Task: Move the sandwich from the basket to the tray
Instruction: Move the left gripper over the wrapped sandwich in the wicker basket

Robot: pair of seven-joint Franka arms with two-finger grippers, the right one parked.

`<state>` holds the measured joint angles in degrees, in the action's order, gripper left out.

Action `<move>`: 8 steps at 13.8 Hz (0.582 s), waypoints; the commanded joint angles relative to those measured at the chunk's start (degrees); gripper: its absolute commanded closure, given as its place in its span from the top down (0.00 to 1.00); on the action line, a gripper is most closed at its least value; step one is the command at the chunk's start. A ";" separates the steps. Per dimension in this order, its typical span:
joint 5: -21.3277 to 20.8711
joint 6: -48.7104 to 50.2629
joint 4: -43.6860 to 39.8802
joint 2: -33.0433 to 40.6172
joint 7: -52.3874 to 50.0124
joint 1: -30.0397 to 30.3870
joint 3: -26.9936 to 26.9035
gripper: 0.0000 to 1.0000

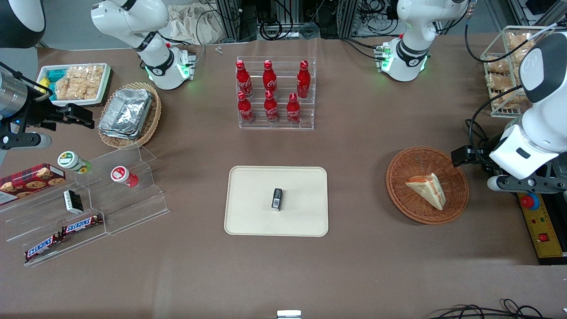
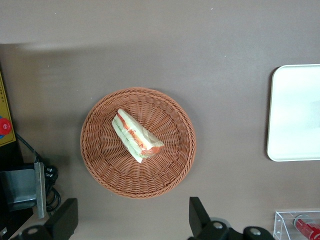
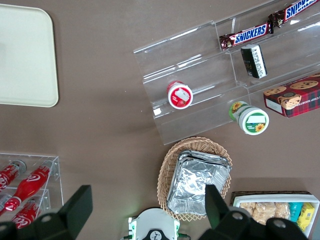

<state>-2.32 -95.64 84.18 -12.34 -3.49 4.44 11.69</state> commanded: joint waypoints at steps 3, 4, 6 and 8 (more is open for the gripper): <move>-1.02 0.55 -0.78 -0.40 -0.46 0.05 0.18 1.00; -1.11 0.37 -0.78 -0.40 -0.81 0.05 0.18 1.00; -0.24 -0.07 -0.60 -1.10 -2.12 0.22 0.09 1.00; -0.50 -3.82 3.15 -0.76 -7.11 0.31 0.09 1.00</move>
<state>-2.35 -96.25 84.69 -13.04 -6.40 4.54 11.59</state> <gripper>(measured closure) 0.000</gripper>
